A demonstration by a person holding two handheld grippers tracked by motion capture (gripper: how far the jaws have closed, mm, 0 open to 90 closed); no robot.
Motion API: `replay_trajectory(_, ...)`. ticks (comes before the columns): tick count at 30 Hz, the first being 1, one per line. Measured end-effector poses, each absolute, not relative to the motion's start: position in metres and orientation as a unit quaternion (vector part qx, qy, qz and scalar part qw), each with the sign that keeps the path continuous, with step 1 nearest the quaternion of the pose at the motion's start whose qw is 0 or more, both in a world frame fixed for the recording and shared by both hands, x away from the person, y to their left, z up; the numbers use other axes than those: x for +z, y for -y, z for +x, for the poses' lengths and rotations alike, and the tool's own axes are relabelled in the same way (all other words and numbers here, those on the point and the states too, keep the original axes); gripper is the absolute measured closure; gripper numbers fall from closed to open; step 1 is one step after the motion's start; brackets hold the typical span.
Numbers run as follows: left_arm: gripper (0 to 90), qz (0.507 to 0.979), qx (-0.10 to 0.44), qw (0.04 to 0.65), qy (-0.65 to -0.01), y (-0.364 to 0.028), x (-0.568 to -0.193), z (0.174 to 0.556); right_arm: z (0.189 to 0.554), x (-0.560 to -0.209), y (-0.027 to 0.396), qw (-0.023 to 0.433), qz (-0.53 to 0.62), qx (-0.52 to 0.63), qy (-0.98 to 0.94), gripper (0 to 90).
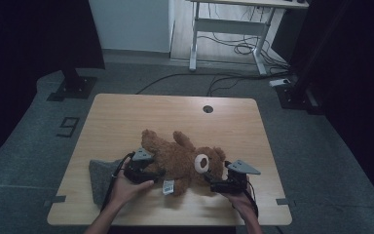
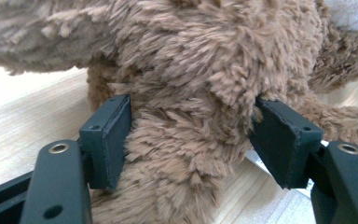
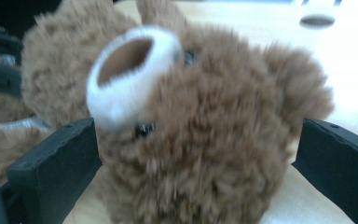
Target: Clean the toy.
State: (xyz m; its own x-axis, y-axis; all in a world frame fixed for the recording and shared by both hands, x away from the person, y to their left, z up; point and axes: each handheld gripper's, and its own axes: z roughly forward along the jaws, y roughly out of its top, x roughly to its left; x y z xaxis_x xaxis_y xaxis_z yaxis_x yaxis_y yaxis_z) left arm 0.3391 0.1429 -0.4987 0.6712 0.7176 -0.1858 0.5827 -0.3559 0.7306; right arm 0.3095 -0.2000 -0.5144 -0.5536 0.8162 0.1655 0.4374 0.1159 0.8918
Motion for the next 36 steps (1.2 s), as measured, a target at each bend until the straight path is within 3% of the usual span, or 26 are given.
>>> replay_trajectory(7,37.0,0.821,0.048,0.418,-0.386,-0.14,-0.507,0.341,0.323,-0.537,0.188,0.155,0.44,0.466,-0.752,0.7)
replay_trajectory(12,47.5,0.814,0.063,0.427,-0.389,-0.133,-0.509,0.338,0.326,-0.536,0.181,0.205,0.426,0.467,-0.748,26.0)
replay_trajectory(17,54.8,0.802,0.078,0.437,-0.4,-0.126,-0.507,0.346,0.335,-0.526,0.179,0.246,0.418,0.482,-0.73,37.3)
replay_trajectory(29,55.4,0.787,0.063,0.452,-0.416,-0.119,-0.507,0.365,0.368,-0.53,0.195,0.207,0.44,0.48,-0.73,33.0)
replay_trajectory(36,49.0,0.781,0.073,0.457,-0.419,-0.126,-0.502,0.359,0.368,-0.532,0.2,0.214,0.451,0.477,-0.723,12.4)
